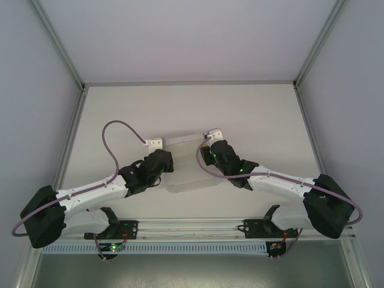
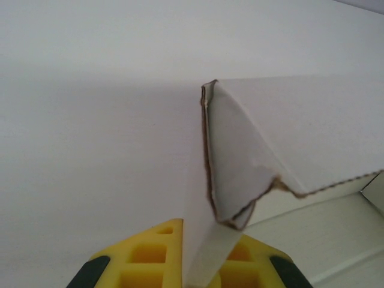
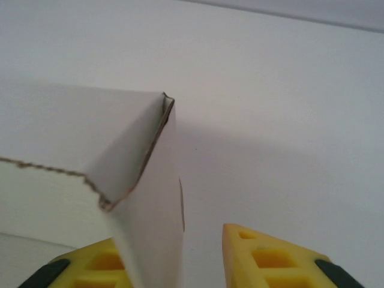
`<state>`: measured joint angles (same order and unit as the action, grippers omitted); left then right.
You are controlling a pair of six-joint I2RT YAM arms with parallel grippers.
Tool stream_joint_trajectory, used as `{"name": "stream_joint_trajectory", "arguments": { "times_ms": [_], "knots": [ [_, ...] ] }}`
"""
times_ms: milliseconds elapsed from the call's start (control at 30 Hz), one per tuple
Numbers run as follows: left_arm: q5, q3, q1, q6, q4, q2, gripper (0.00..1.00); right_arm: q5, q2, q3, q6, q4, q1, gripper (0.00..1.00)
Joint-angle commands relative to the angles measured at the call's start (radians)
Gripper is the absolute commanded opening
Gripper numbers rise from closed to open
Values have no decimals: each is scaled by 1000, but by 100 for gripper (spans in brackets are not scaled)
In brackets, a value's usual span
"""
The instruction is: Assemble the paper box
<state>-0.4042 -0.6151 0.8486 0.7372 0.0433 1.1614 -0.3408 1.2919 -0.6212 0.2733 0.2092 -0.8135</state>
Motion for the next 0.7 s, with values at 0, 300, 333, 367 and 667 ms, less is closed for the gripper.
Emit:
{"name": "stream_joint_trajectory", "arguments": {
  "times_ms": [0, 300, 333, 367, 667],
  "knots": [
    [-31, -1, -13, 16, -19, -3, 0, -14, 19, -19, 2, -42, 15, 30],
    [-44, -7, -13, 17, 7, 6, 0, -129, 2, -36, 3, -106, 9, 8],
    [-52, -10, -13, 16, 16, 7, 0, -189, 8, -48, 7, -134, 3, 6],
    [-69, -18, -13, 21, 40, 11, 0, -231, 14, -60, 7, -171, -1, 3],
    [-411, -132, -16, 252, 583, 154, 0, -655, 11, -133, 134, -438, -17, 0]
  ]
}}
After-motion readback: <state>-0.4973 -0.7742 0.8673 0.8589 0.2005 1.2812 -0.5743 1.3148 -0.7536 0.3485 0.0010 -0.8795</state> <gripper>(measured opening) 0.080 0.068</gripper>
